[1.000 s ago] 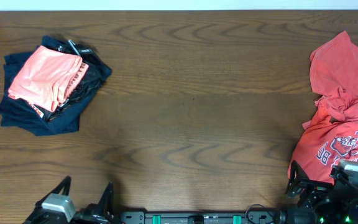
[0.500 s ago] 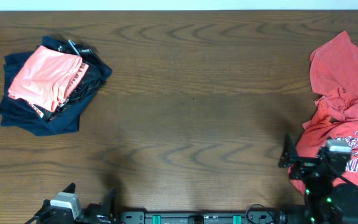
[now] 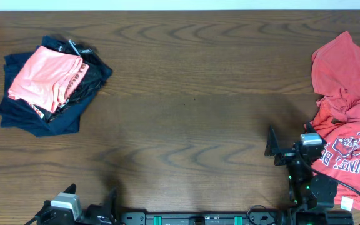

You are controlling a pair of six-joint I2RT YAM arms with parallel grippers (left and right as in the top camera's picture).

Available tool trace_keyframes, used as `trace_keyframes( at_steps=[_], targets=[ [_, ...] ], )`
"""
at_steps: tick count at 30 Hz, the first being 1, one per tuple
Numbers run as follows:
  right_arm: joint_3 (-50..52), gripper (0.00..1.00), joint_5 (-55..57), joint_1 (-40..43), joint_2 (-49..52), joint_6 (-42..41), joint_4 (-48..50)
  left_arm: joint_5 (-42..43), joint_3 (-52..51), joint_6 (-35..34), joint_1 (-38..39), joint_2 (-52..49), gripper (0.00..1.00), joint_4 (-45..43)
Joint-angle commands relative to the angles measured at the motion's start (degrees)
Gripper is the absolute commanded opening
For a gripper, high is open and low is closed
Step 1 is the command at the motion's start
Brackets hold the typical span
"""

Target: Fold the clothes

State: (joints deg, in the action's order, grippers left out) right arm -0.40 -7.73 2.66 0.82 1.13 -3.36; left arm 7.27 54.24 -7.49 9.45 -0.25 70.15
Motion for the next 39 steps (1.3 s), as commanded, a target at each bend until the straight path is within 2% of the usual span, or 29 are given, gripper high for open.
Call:
trace_keyframes(
  at_steps=[1,31,35,39],
  targets=[
    [0.09,0.99,-1.09,-1.07,-0.48,1.92,-0.11,-0.35,-0.02,-0.28,0.11,0.02,0.98,-0.09],
    [0.09,0.99,-1.09,-1.07,-0.44,1.92,-0.09,-0.37,-0.17,-0.26,0.11,0.02,0.98,-0.2],
    [0.09,0.99,-1.09,-1.07,-0.44,1.92,-0.11,-3.39,-3.43,0.17,-0.17,0.07,0.98,-4.74],
    [0.09,0.99,-1.09,-1.07,-0.44,1.92,-0.09,-6.69,-12.55,0.2,-2.86,0.09,0.98,-12.52]
  ],
)
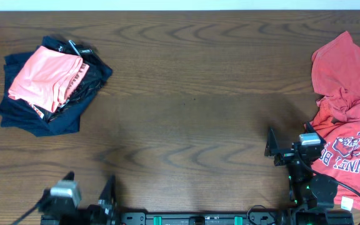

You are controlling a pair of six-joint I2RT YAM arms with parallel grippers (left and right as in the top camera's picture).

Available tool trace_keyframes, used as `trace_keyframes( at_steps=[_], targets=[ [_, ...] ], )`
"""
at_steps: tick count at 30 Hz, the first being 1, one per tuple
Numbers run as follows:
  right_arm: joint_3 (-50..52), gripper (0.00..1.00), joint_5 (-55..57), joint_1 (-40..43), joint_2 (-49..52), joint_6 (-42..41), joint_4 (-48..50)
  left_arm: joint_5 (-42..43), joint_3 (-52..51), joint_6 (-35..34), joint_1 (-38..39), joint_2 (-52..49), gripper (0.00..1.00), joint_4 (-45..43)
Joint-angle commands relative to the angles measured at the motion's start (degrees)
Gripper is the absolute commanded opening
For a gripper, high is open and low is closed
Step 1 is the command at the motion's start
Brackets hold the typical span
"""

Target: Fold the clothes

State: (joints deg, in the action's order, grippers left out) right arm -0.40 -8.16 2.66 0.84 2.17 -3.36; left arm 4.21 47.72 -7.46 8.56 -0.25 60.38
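Observation:
A crumpled red T-shirt (345, 106) with white lettering lies at the table's right edge. At the far left sits a stack of folded clothes (45, 84), a pink garment on top of dark ones. My right gripper (289, 142) stands open at the shirt's lower left edge, its right finger beside or over the fabric and nothing visibly gripped. Low at the front left edge, my left gripper (89, 184) is open and holds nothing, far from both piles.
The wooden table (186, 94) runs wide between the two piles. The arm bases and a black rail (199, 219) line the front edge.
My left arm has risen a little at the front edge, its wrist and fingers now slightly farther onto the table. The right arm, the shirt and the folded stack have not moved.

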Motion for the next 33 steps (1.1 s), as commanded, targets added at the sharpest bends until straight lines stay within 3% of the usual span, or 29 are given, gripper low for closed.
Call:
trace_keyframes(
  at_steps=[1,7,21,33],
  targets=[
    [0.09,0.99,-0.66,-1.07,-0.46,0.87,-0.11,-3.89,-8.52,0.17,-2.91,0.09,0.98,-4.44],
    [0.09,0.99,-0.66,-1.07,-0.46,0.87,-0.09,-3.87,-23.12,0.17,-7.43,0.11,0.98,-18.75],
    [0.09,0.99,-0.66,-1.07,-0.46,0.87,-0.11,-3.85,-46.73,0.15,-7.52,0.15,0.98,-59.91],
    [0.09,0.99,-0.66,-1.07,-0.46,0.87,-0.09,-3.82,-47.5,0.33,-7.48,0.13,0.98,-56.35]
  ],
)
